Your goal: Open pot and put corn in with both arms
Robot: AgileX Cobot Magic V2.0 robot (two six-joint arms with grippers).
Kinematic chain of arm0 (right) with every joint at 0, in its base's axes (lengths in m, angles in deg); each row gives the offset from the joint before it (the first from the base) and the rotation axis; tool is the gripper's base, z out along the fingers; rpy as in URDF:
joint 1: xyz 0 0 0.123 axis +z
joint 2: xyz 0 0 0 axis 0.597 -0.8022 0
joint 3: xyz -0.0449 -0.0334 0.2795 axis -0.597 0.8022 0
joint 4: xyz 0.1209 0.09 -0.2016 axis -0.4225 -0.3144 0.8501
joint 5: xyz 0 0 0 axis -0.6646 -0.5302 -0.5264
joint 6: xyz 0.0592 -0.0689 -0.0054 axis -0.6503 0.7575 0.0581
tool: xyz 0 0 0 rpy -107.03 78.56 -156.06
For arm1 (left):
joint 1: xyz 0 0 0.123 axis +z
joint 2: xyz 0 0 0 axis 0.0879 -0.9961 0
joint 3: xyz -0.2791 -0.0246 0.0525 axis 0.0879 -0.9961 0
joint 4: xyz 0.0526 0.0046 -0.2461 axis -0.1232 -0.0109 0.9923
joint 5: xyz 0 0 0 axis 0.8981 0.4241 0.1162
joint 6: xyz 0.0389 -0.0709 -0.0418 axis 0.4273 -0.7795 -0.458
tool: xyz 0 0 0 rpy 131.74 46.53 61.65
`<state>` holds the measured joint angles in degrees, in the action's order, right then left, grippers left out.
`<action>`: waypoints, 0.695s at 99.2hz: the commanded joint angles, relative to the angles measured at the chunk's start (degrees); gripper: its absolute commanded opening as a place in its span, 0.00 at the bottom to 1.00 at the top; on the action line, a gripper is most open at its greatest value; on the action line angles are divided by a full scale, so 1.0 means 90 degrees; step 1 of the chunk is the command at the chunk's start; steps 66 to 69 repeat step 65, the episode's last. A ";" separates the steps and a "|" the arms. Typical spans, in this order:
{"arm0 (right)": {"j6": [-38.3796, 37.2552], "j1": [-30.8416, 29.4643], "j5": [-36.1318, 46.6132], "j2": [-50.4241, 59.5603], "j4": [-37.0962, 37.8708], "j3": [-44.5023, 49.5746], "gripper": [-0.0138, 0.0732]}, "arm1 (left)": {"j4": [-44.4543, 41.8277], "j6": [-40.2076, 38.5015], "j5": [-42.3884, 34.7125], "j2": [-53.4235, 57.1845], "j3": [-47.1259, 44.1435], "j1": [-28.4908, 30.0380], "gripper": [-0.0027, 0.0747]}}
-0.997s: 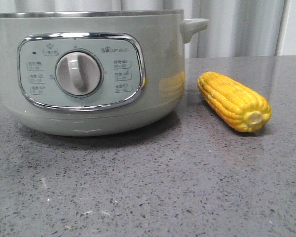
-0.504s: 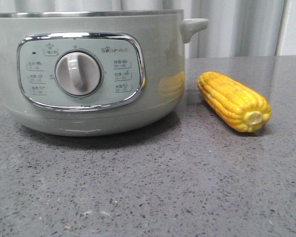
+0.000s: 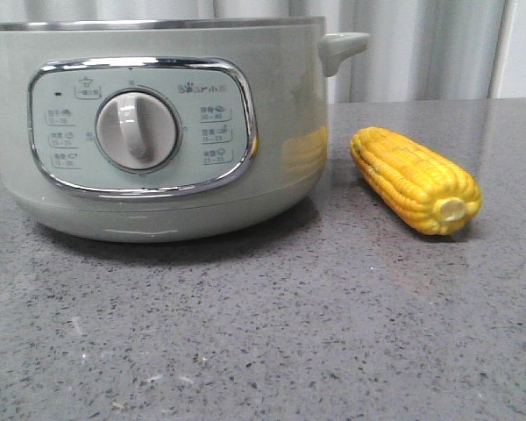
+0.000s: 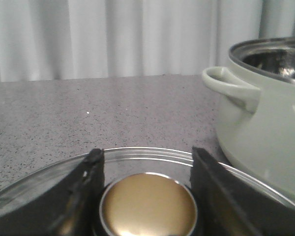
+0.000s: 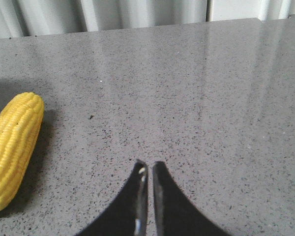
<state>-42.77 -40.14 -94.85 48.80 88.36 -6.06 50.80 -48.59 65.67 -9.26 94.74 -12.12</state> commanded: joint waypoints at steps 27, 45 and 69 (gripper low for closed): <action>0.0042 -0.0042 0.0536 -0.0078 0.0000 -0.0205 0.09 | 0.0638 -0.0054 -0.2364 -0.1624 0.0215 0.0386 0.01; 0.0042 -0.0042 0.0536 -0.0078 0.0000 -0.0205 0.09 | 0.0966 0.0333 -0.3795 -0.3298 0.0227 0.0469 0.01; 0.0042 -0.0042 0.0536 -0.0078 0.0000 -0.0205 0.09 | 0.1120 0.0484 -0.5736 -0.4958 0.0227 0.0787 0.01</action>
